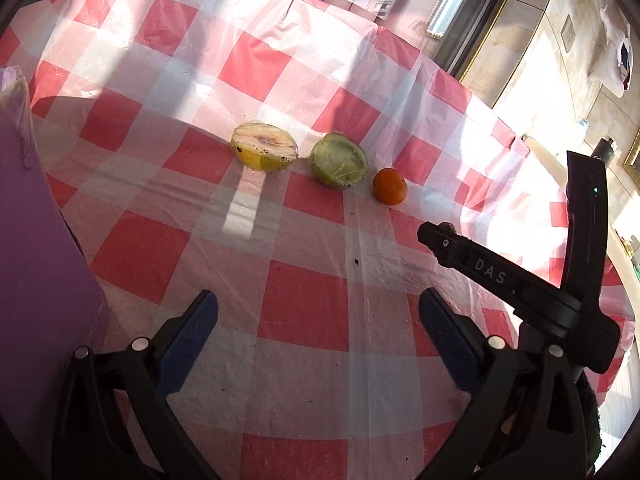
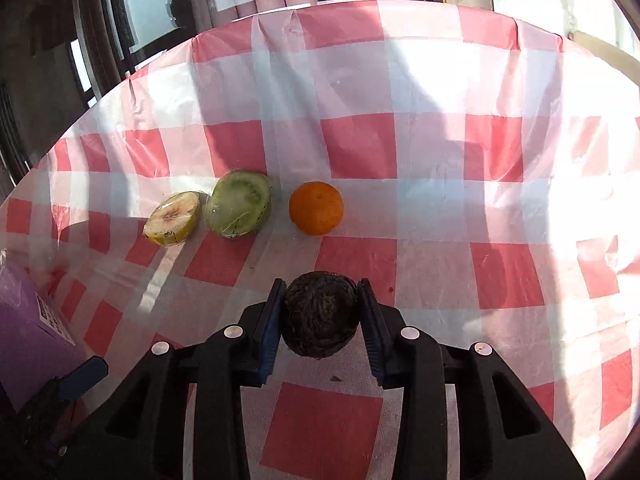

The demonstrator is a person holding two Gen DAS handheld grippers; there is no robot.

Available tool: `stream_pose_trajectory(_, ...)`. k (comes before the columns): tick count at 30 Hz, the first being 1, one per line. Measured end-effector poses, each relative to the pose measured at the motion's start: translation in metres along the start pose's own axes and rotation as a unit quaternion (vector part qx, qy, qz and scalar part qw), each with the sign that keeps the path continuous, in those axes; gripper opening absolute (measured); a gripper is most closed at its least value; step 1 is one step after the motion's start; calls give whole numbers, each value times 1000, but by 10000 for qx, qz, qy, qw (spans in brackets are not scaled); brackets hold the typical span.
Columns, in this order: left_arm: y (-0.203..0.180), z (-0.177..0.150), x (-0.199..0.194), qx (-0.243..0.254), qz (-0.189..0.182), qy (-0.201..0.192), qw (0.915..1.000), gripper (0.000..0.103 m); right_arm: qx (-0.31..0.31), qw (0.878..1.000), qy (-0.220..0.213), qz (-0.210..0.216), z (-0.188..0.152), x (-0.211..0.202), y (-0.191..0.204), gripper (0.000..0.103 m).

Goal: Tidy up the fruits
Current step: 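Grasp the bagged pear half with the left gripper while the right holds the plum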

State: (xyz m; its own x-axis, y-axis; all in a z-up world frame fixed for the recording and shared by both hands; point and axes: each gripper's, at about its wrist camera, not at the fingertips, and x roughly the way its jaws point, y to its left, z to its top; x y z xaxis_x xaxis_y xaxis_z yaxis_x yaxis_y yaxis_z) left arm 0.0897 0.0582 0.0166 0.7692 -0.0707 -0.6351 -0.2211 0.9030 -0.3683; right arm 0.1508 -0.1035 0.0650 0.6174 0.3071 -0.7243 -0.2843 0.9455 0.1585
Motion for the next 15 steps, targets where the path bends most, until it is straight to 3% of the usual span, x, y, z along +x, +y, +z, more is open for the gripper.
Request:
stream_pose_trajectory(5, 1, 1, 1, -11, 17, 5, 10000, 100, 1334, 9864, -821, 499, -19, -37, -52, 36)
stream_pose_trajectory(11, 5, 6, 5, -213, 271, 85, 9994, 100, 1194, 9874, -824, 635, -13, -32, -47, 37)
stream_pose_trajectory(15, -2, 21, 19, -103, 769, 55, 9970, 100, 1294, 9854, -895, 645, -16, -39, -53, 37)
